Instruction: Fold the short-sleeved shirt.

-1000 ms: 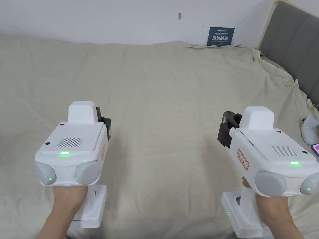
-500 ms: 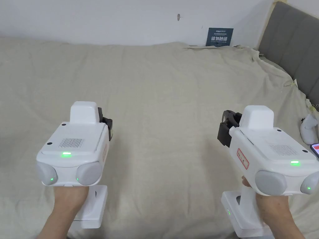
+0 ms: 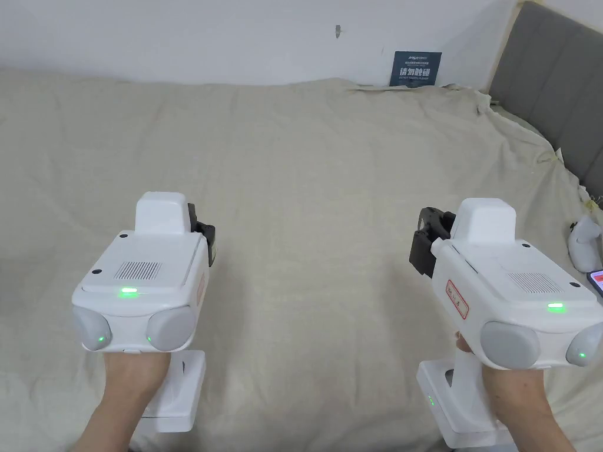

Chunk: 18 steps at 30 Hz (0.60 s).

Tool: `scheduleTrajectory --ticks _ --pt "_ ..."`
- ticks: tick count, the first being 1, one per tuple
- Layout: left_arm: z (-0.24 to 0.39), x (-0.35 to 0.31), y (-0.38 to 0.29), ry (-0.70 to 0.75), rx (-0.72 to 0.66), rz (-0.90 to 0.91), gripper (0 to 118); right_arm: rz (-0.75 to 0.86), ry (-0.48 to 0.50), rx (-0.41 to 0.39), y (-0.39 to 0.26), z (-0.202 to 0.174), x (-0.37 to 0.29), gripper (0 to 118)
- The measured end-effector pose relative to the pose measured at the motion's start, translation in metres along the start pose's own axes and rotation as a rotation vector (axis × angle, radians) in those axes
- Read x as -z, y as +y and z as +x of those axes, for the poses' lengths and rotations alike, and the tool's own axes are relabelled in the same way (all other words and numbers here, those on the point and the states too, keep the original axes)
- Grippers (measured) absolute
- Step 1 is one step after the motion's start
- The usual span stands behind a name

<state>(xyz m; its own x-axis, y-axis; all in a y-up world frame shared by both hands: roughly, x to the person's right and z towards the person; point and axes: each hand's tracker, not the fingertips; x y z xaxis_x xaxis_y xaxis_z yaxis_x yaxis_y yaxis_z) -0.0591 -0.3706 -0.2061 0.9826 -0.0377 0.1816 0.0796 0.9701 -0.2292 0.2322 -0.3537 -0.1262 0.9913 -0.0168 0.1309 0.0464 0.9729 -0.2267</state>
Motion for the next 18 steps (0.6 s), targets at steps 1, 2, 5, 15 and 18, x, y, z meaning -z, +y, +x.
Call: scheduleTrajectory --ticks 1,2,5,15,18 --pt "0.0 0.0 0.0 -0.001 -0.003 -0.001 0 0.0 0.0 0.001 0.0 0.0 0.0 0" --pt "0.0 0.0 0.0 -0.001 -0.003 -0.001 0 -0.001 0.0 0.001 0.0 0.0 0.0 0" --pt "0.0 -0.001 0.0 -0.007 -0.011 0.001 1 -0.007 -0.001 0.005 0.002 0.0 -0.001 3" --pt "-0.003 -0.01 0.011 -0.042 -0.109 -0.026 118 -0.153 -0.034 0.108 0.044 0.001 -0.006 116" --pt "-0.003 -0.012 0.017 -0.026 -0.162 -0.075 118 -0.225 -0.159 0.119 0.057 -0.007 -0.008 116"
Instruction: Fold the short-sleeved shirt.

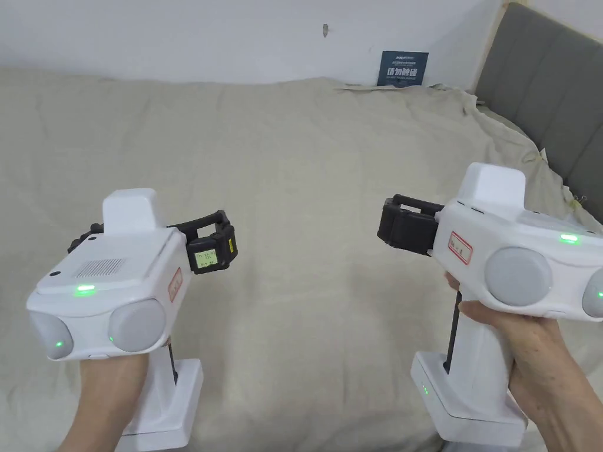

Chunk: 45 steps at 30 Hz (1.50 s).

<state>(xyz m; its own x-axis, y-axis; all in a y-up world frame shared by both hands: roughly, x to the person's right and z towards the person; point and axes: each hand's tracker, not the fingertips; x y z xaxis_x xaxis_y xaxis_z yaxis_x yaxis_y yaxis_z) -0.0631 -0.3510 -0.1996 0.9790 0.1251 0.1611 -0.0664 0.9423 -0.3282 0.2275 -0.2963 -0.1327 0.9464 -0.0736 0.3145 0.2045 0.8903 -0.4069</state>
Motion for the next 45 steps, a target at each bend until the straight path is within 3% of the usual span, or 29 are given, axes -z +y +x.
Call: scheduleTrajectory --ticks 3,9,13,18,20,22,24,29,32,35,36,40,45 --pt "0.0 0.0 -0.001 0.023 -0.029 -0.039 118 -0.053 -0.134 -0.022 0.0 -0.006 -0.005 116" --pt "0.007 0.004 -0.016 0.054 0.059 -0.077 118 -0.16 0.027 -0.032 -0.011 -0.008 -0.015 116" --pt "0.009 0.003 -0.022 0.033 0.069 -0.096 118 -0.185 0.037 0.017 -0.017 -0.011 -0.015 116" --pt "0.011 0.002 -0.027 0.028 0.083 -0.103 118 -0.251 0.012 -0.087 -0.018 -0.018 -0.007 116" --pt "0.012 0.001 -0.029 0.028 0.095 -0.102 118 -0.298 -0.004 -0.023 -0.019 -0.015 -0.001 116" --pt "0.013 0.002 -0.031 0.025 0.105 -0.109 118 -0.272 -0.025 0.102 -0.022 -0.009 0.002 116" --pt "0.011 0.005 -0.035 0.028 0.102 -0.12 118 -0.263 -0.039 0.148 -0.027 -0.007 0.004 116" --pt "0.003 0.025 -0.05 0.04 0.089 -0.182 118 -0.438 -0.017 -0.037 -0.055 -0.007 0.033 116" --pt "-0.002 0.043 -0.058 0.061 0.096 -0.231 118 -0.476 0.043 -0.007 -0.08 0.009 0.068 116" --pt "-0.011 0.069 -0.062 0.066 0.081 -0.28 118 -0.507 -0.02 0.089 -0.091 0.024 0.1 116" --pt "-0.015 0.081 -0.062 0.074 0.073 -0.307 118 -0.491 -0.047 0.079 -0.092 0.026 0.113 116" --pt "-0.03 0.136 -0.06 0.102 0.004 -0.396 118 -0.359 -0.217 -0.084 -0.087 0.025 0.163 116" --pt "-0.041 0.196 -0.057 0.154 -0.03 -0.41 118 -0.279 -0.203 -0.108 -0.076 0.026 0.219 116"
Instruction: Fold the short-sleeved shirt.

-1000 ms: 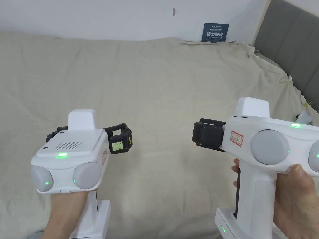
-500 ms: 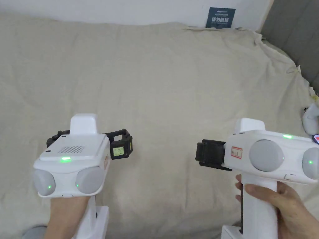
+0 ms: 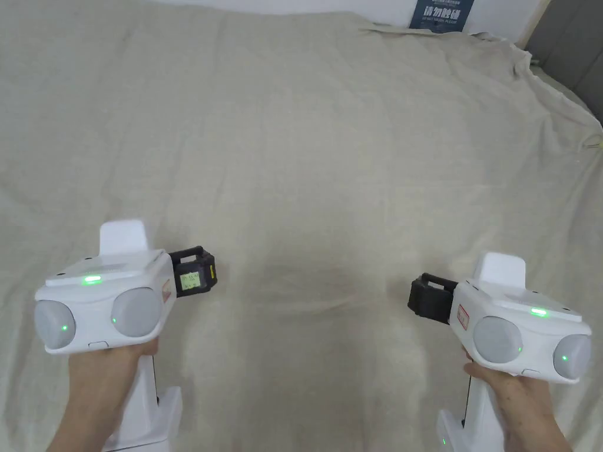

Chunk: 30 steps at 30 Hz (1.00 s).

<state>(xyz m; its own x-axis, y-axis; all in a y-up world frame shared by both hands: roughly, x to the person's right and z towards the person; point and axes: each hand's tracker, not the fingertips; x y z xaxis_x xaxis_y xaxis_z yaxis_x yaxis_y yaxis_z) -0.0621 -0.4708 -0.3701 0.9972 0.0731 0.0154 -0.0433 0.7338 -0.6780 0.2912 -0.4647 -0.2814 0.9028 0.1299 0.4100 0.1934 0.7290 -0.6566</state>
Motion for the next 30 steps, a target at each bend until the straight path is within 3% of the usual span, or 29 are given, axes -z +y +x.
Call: scheduleTrajectory --ticks 9,10,11,12,14,30 --pt "0.004 0.077 0.011 0.1 -0.121 -0.135 118 -0.094 -0.041 0.072 0.004 -0.012 0.077 116" --pt "0.004 0.087 -0.001 0.112 -0.118 -0.171 118 -0.113 -0.037 0.07 -0.002 -0.013 0.081 116" --pt "0.01 0.087 -0.009 0.123 -0.039 -0.076 118 -0.126 -0.036 0.07 -0.009 -0.013 0.084 118" --pt "0.015 0.077 -0.006 0.14 -0.065 -0.051 118 -0.095 -0.025 0.129 -0.015 -0.011 0.084 118" --pt "0.019 0.079 0.002 0.164 -0.048 -0.087 118 -0.11 0.011 0.15 -0.01 -0.001 0.083 118" --pt "0.012 0.079 0.0 0.139 -0.059 -0.1 118 -0.134 0.024 0.153 -0.009 0.001 0.087 118"
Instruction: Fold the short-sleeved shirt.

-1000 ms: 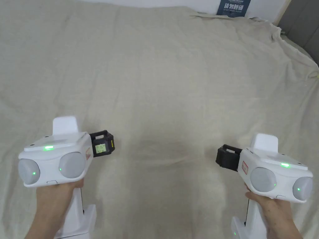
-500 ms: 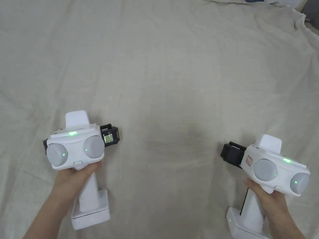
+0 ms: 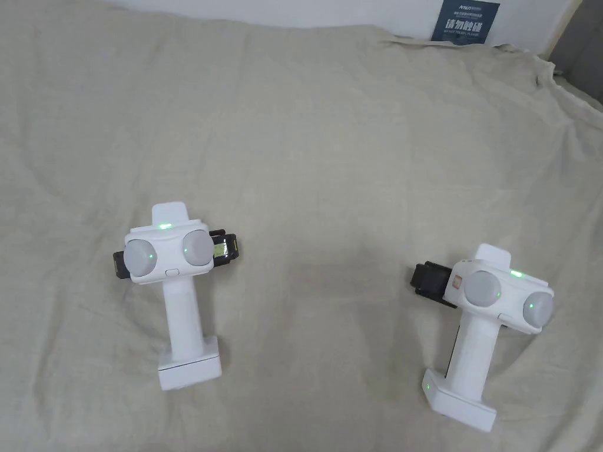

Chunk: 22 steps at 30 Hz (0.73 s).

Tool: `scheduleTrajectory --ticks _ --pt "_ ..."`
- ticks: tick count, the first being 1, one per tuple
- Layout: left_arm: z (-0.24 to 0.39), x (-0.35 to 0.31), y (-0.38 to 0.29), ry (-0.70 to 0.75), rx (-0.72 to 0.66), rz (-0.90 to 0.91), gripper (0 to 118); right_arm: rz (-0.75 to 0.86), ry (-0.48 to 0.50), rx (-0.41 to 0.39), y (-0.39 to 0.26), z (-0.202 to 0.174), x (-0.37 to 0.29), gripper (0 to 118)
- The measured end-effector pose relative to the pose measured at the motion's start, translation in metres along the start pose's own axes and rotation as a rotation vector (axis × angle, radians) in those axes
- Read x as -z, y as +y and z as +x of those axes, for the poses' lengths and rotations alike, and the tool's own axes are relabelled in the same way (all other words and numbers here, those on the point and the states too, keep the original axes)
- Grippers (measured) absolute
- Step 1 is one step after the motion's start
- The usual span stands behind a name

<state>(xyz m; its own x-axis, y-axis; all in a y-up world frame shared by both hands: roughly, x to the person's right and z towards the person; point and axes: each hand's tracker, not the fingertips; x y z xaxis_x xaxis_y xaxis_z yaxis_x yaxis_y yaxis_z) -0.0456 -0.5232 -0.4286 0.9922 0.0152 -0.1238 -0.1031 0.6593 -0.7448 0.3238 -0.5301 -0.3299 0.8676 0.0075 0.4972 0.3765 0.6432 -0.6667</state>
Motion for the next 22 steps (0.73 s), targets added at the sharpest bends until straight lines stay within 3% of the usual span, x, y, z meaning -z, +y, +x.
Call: scheduleTrajectory --ticks 22 --pt "-0.0001 0.0009 -0.0025 0.002 0.001 -0.002 118 0.0 -0.001 -0.001 0.0005 -0.0007 0.0015 118"
